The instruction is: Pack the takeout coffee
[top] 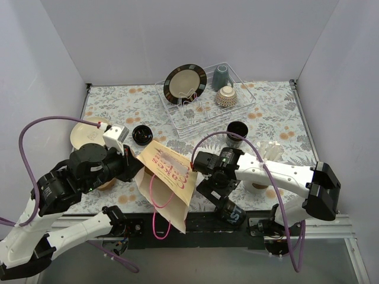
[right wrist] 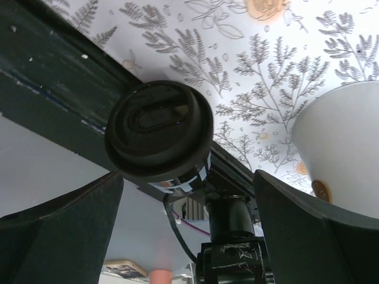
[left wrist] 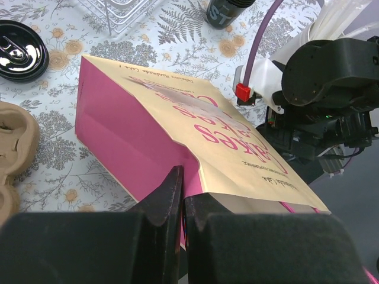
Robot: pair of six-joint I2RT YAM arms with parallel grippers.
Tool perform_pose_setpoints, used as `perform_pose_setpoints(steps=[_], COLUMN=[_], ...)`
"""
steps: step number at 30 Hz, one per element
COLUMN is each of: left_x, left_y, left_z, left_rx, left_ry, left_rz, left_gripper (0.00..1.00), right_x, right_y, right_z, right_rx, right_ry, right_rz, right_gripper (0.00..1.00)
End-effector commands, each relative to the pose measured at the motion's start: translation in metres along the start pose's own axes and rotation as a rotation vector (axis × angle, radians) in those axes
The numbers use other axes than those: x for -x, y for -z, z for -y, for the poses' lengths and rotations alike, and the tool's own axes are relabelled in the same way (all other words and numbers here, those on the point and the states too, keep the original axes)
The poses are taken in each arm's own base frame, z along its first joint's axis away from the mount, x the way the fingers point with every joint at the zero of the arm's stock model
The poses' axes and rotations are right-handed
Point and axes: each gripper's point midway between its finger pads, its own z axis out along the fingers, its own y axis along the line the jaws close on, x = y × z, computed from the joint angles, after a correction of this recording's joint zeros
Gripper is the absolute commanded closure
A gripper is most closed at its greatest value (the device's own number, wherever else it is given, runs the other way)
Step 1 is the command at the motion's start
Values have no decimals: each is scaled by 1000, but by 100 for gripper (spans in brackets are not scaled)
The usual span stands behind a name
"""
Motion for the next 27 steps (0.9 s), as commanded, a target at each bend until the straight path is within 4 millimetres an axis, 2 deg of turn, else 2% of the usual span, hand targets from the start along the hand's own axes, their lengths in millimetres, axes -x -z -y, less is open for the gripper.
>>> perform_pose_setpoints(steps=[1,5,8,13,19,27], left_x=[13,13,12,0,-3,1], left_y=[4,-2,-7,-18,-26,-30], left_z=[6,7,10,16,17,18], left_rx=[-20,-22,-33,-60,-54,-42], left_ry=[-14,-14,0,53,83,98], left_rz=[30,29,24,-6,-12,-12], left_gripper=[100,100,100,100,100,100], right_x=[-8,-5,-8,-17,-21,-16], right_y=[8,7,7,-7,-20,-37], right_z=[-17,-33,-35,-36,-30,-23], right_rx=[73,160,165,163,110,79], right_ry=[38,48,43,31,17,43], right_rz=[0,13,-3,-60,-108,-92], right_gripper=[1,1,1,1,1,1])
